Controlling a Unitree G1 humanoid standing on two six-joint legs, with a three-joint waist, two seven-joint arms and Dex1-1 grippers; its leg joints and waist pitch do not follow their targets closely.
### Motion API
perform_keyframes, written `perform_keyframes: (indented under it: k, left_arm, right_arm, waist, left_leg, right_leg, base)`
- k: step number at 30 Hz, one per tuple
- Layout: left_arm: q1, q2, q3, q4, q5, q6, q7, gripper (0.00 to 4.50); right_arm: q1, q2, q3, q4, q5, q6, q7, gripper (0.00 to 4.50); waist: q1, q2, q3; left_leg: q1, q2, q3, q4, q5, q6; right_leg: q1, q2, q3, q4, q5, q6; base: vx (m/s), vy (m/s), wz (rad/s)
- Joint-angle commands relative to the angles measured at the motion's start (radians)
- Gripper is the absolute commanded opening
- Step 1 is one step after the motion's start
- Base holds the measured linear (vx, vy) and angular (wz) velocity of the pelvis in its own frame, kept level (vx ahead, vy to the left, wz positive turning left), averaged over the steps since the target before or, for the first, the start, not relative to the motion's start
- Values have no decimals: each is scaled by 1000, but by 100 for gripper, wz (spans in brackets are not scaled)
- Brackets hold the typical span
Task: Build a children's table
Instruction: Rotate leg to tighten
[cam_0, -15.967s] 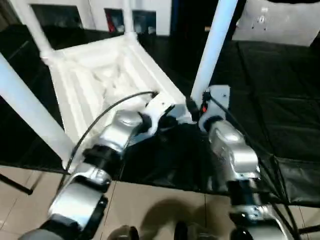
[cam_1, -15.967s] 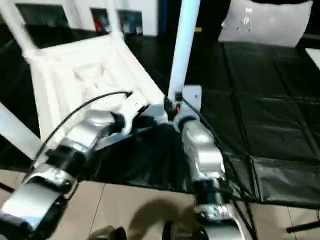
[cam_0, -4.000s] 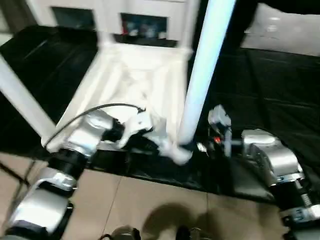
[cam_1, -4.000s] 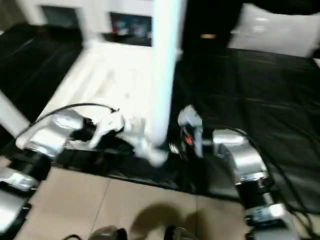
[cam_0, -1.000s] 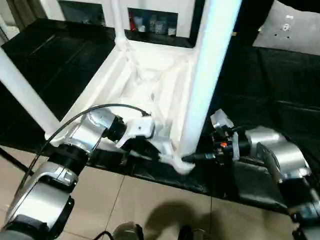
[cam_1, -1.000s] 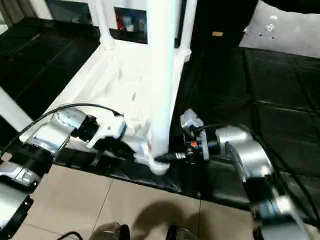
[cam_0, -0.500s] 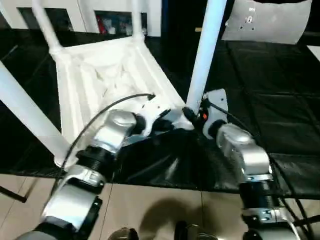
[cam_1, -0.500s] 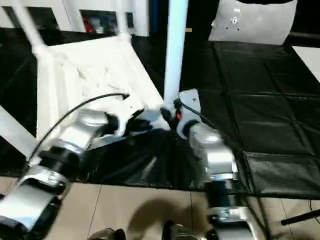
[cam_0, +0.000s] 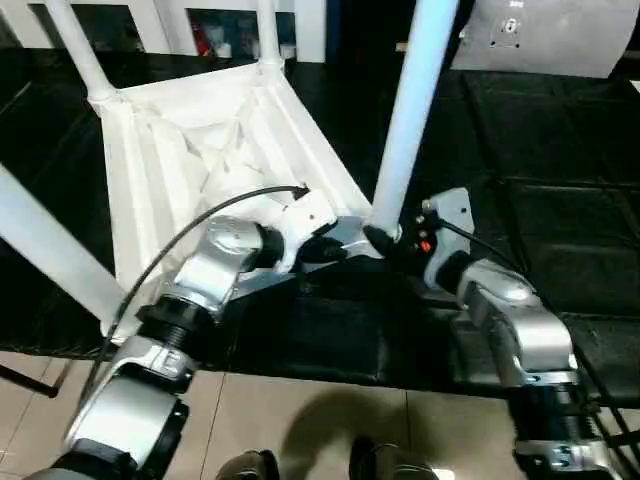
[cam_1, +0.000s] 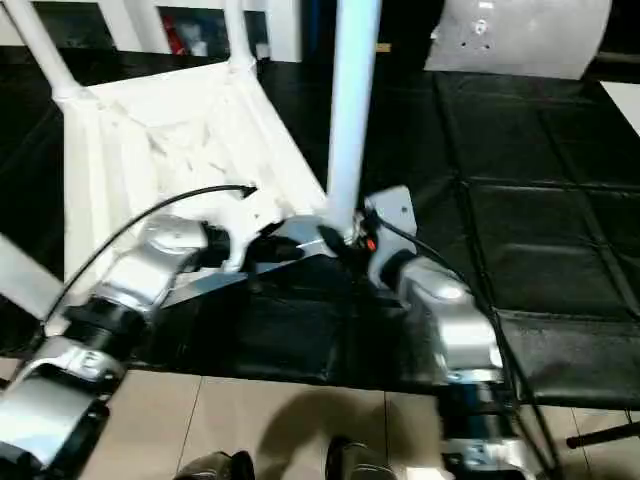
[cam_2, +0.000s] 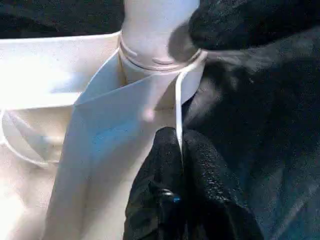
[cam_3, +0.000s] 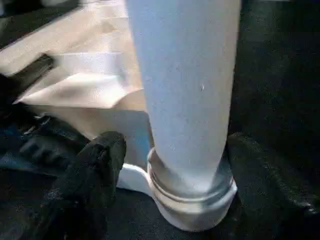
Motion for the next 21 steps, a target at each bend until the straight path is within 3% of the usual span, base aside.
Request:
perform_keyframes:
  k: [1,5,8,15,21]
  left_arm:
    - [27,39,-60,2,-5,-59,-140,0]
    - [24,79,-90,9,-10,-112,-232,0]
    - [18,111,-112,19,-16,-155,-330,0]
    - [7,165,-179,25,-36,-237,-558,0]
    - [-4,188,-245,23,-41,-291,-584,0]
  right_arm:
    - [-3,-63,42,17,51,-65,192,387]
    - [-8,-136,52,33,95,-79,323,410]
    - [-17,-200,56,50,125,-75,453,440]
    - [-64,-335,115,128,149,-109,706,448]
    - [-93,-350,158,164,127,-158,782,448]
  waist:
    - [12,-10,-68]
    - [23,-10,-71]
    - [45,-10,-74]
    - [70,-14,-80]
    - [87,-14,-83]
  left_leg:
    - [1,109,-52,-57,-57,170]
    - [9,122,-56,-59,-48,171]
    - [12,127,-52,-58,-38,168]
    - [10,123,-49,-53,-25,163]
    - [12,125,-49,-52,-13,159]
  right_leg:
    - [74,-134,103,-56,-197,-138]
    - [69,-130,101,-52,-198,-139]
    - [67,-129,103,-45,-187,-146]
    - [69,-132,101,-40,-178,-153]
    - [68,-130,100,-37,-184,-157]
  base:
    - [0,0,0]
    - [0,0,0]
    - [0,0,0]
    - [0,0,0]
    - [0,0,0]
